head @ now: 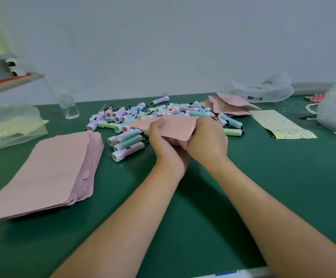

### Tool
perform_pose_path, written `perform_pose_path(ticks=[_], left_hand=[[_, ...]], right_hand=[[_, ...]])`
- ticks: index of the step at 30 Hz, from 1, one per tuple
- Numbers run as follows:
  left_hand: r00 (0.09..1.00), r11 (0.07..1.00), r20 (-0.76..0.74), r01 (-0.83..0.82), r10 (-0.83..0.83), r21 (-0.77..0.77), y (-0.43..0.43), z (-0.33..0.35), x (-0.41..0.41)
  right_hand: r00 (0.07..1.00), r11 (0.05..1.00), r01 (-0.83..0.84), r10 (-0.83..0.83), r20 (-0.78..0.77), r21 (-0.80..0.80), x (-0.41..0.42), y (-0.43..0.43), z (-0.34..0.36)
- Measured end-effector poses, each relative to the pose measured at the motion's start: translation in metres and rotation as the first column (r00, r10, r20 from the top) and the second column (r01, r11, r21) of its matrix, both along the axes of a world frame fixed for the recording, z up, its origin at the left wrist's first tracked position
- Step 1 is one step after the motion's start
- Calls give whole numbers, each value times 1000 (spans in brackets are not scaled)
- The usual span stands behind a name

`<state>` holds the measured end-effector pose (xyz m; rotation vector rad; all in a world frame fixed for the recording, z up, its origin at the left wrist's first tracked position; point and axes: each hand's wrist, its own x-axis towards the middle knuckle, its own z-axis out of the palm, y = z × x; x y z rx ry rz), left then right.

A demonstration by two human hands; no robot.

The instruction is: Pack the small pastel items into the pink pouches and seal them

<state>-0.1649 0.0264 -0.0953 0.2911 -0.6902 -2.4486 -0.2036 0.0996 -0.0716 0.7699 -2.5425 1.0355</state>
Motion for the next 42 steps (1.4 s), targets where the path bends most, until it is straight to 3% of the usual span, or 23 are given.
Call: perform_pose_path(ticks=[5,7,9,15,23,25,27,29,32,34,37,42], left_hand=[[995,998,-101,-14,20,66,-24,-2,6],[990,996,-135,-26,38,91,-34,-1,8],[988,992,-150,-23,42,122,-43,0,10],[993,987,-115,8,10,158,-45,-1,10],[998,998,-40,56,-56,1,-32,-4,6],[996,998,-58,67,-67,0,-33,-1,7],[990,996,-111,87,-85,9,-36,2,9],[981,994,-164,111,-106,23,-37,7,11],[972,986,-203,143,-122,89,-39,11,12],[967,975,-194,189,-164,120,-40,12,14],[942,945,-207,295,-263,142,-36,15,15],[886,886,-92,460,-455,50,-38,20,20]], right_hand=[[915,917,-397,398,64,-40,5,7,7],[872,870,-489,490,6,-62,5,12,8],[864,865,-501,498,-75,-21,5,16,7],[881,859,-454,473,-27,236,10,17,8],[876,847,-378,458,-152,375,4,10,2],[840,845,-416,498,-213,335,1,16,3],[738,819,-544,571,-358,184,2,26,8],[685,794,-605,481,-548,-59,-2,36,13],[721,817,-512,242,-649,-264,-21,48,19],[752,872,-444,238,-615,-206,-36,52,16],[769,879,-472,378,-515,-59,-47,51,5],[736,842,-519,352,-578,-149,-55,48,6]])
